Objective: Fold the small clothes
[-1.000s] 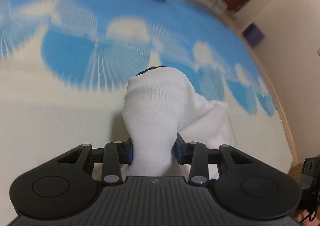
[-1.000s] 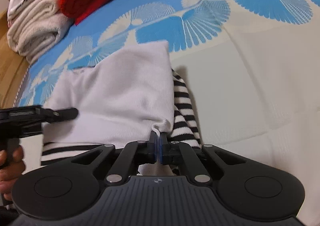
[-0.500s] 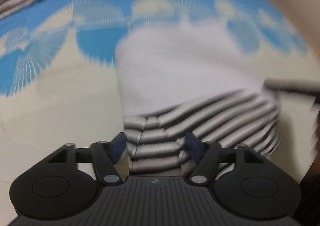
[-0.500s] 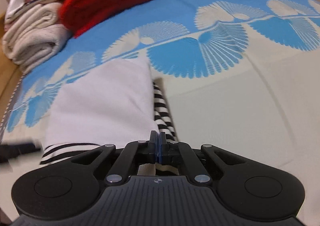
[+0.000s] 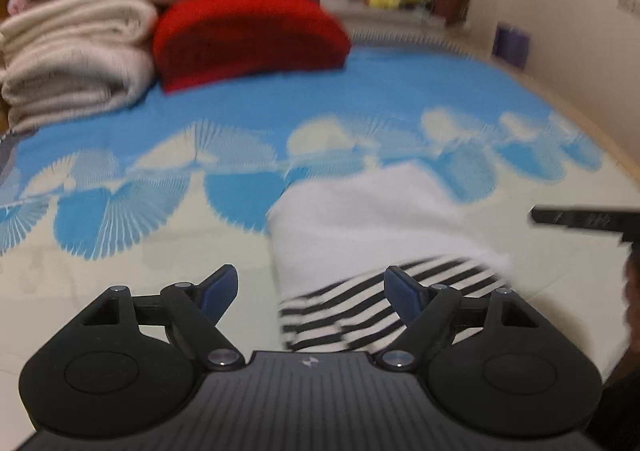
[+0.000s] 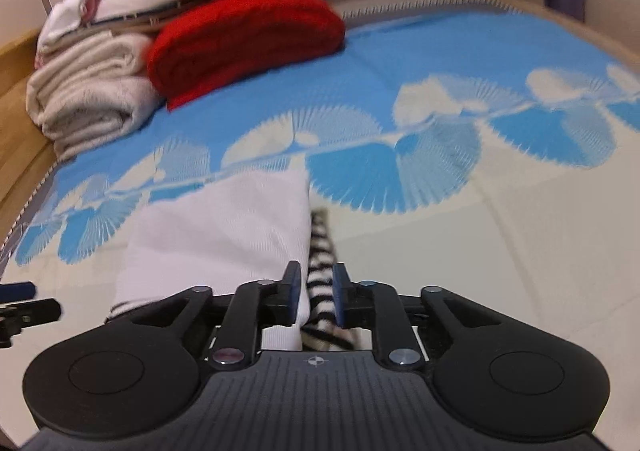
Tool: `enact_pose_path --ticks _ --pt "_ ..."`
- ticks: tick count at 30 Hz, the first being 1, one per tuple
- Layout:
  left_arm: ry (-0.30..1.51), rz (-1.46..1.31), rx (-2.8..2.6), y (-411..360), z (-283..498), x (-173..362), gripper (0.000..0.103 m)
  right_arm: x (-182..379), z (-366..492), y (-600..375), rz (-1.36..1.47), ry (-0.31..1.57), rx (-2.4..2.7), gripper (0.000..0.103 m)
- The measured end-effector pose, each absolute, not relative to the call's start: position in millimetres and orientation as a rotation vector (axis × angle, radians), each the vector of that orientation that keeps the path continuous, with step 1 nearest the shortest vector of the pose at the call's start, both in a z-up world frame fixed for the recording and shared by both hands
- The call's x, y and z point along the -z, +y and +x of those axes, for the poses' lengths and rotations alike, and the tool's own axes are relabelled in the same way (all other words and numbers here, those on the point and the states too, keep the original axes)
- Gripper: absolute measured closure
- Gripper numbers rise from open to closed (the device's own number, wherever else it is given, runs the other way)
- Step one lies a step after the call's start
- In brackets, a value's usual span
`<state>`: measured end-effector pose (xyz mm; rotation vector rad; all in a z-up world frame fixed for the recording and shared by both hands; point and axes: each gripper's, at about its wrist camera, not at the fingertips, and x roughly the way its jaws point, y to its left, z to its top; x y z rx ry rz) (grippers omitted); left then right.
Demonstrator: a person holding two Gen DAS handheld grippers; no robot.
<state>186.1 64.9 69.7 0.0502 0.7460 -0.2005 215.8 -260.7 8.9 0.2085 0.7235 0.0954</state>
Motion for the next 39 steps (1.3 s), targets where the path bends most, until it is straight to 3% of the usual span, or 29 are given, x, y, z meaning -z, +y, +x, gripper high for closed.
enact_pose_path --ticks 5,8,12,15,19,39 --pt "0.549 -0.003 0.164 51 125 -114 0.018 -36 175 -263 0.176 0.645 -0.126 0.082" --pt "0.49 0.002 0.149 41 85 -125 0.018 -45 141 -262 0.167 0.617 -0.123 0.075" --pt "0.527 0.0 0.109 32 47 -113 0.017 -45 94 -255 0.146 0.601 -0.121 0.051" --pt "0.603 -0.072 0.067 30 33 -89 0.0 -46 63 -245 0.109 0.581 -0.113 0.034" --pt "0.671 -0.047 -0.028 23 28 -55 0.0 -46 34 -230 0.058 0.552 -0.111 0.015" --pt "0.763 -0.085 -0.032 13 60 -27 0.0 -16 54 -181 -0.065 0.621 -0.101 0.014"
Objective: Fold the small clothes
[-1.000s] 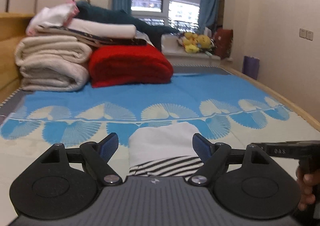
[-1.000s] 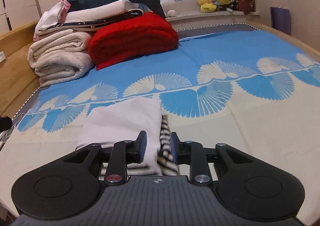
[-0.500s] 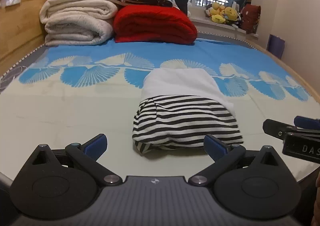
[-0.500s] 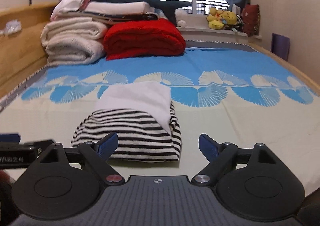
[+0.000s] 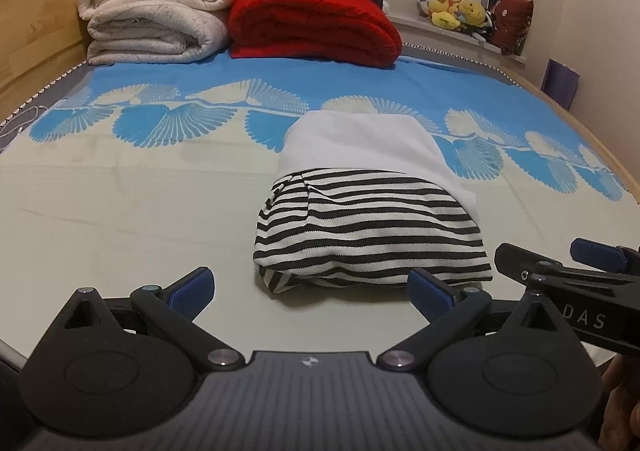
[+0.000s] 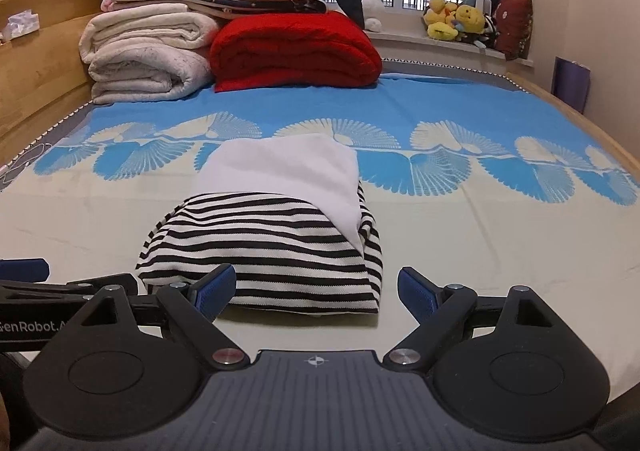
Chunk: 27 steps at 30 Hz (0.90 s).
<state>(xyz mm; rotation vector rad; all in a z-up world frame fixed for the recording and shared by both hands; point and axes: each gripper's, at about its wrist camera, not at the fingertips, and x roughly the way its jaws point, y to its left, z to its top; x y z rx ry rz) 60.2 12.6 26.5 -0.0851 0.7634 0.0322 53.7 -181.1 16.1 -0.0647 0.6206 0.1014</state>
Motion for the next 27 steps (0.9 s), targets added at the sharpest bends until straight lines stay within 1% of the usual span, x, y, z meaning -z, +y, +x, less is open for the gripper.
enact_pose_path --ticks 27 --pt "0.766 -0.088 -0.026 12.8 59.3 -22.7 0.0 -15.7 54.0 -178.4 -0.089 0.622 -0.093 0.015"
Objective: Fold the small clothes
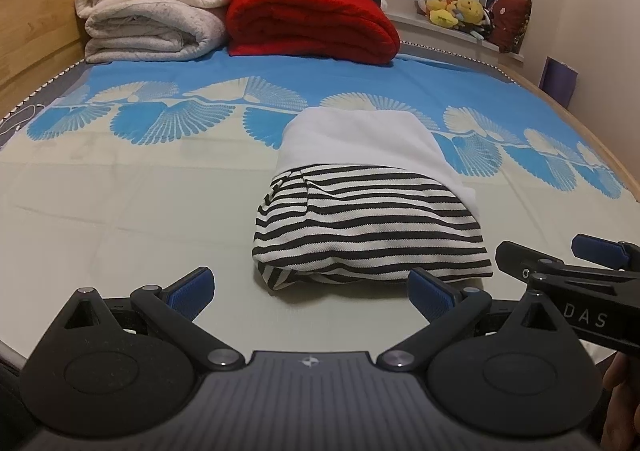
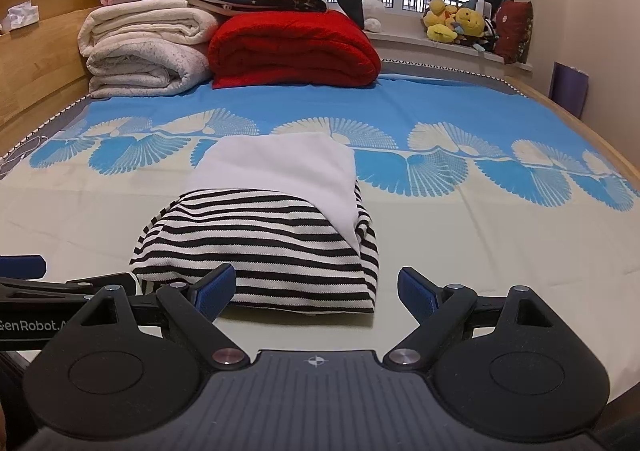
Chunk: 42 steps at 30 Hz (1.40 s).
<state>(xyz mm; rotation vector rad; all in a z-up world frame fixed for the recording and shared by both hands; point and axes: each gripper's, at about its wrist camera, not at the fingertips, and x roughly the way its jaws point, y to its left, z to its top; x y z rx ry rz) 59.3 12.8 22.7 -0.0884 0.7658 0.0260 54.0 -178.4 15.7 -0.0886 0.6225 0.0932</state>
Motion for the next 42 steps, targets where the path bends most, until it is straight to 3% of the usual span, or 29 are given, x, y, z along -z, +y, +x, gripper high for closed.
enact_pose_path --ticks 42 --pt "0.763 -0.085 -0.018 12.7 60.5 -21.0 0.0 -16.4 53.8 -175.1 -0.102 0.615 -0.088 0.015"
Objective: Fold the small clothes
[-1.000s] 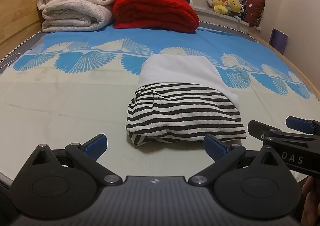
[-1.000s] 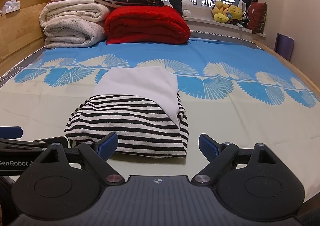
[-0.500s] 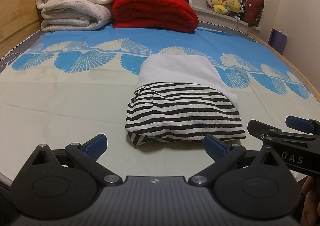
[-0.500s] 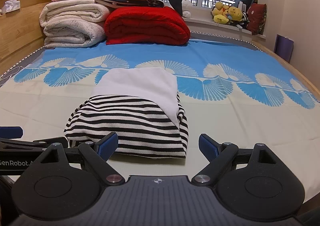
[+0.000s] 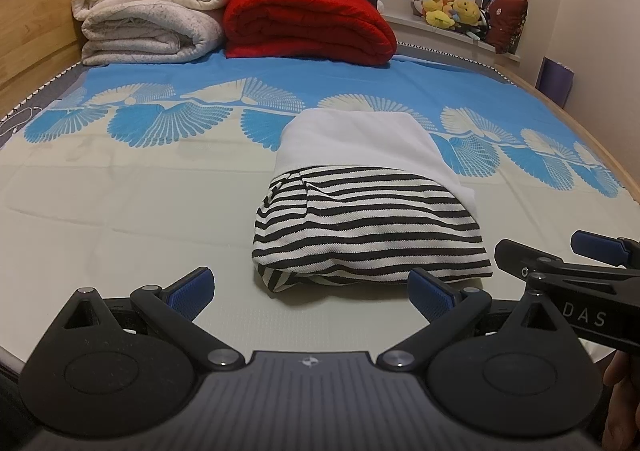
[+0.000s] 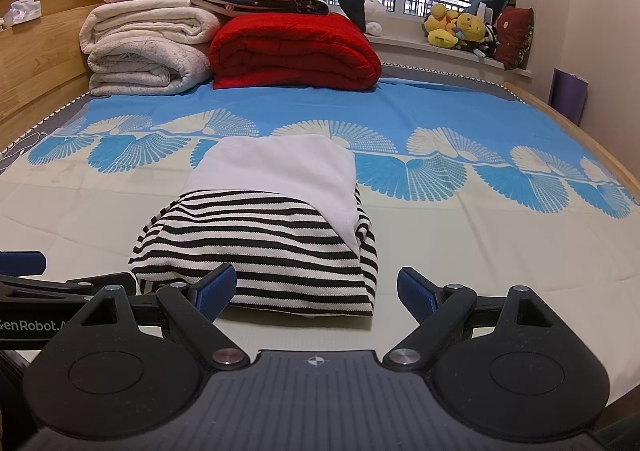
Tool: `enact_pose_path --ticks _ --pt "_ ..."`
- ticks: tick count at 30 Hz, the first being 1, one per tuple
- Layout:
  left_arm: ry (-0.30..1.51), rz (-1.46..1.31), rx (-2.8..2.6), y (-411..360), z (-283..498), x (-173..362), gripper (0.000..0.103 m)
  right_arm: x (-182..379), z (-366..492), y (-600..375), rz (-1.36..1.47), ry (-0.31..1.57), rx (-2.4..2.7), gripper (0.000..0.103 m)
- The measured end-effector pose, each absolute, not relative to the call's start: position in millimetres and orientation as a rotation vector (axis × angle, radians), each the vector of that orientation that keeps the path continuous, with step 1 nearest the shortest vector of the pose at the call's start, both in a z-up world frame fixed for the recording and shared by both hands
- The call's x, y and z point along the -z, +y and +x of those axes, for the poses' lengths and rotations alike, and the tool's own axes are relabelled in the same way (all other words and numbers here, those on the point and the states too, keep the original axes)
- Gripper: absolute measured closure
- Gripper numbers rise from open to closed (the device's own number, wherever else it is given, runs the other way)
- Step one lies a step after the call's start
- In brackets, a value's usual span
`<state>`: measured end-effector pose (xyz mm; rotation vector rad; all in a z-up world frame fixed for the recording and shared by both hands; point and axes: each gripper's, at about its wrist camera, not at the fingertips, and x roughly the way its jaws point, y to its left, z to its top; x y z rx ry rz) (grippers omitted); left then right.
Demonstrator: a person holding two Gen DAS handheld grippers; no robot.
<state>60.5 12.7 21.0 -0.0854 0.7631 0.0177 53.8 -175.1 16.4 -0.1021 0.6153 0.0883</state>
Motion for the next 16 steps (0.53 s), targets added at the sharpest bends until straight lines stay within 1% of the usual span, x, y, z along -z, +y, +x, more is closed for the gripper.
enact_pose_path --ticks 16 --pt "0.76 -0.081 -0.011 15.4 61.3 -20.6 0.0 -16.5 53.8 -174.8 -0.102 0.616 -0.088 0.015"
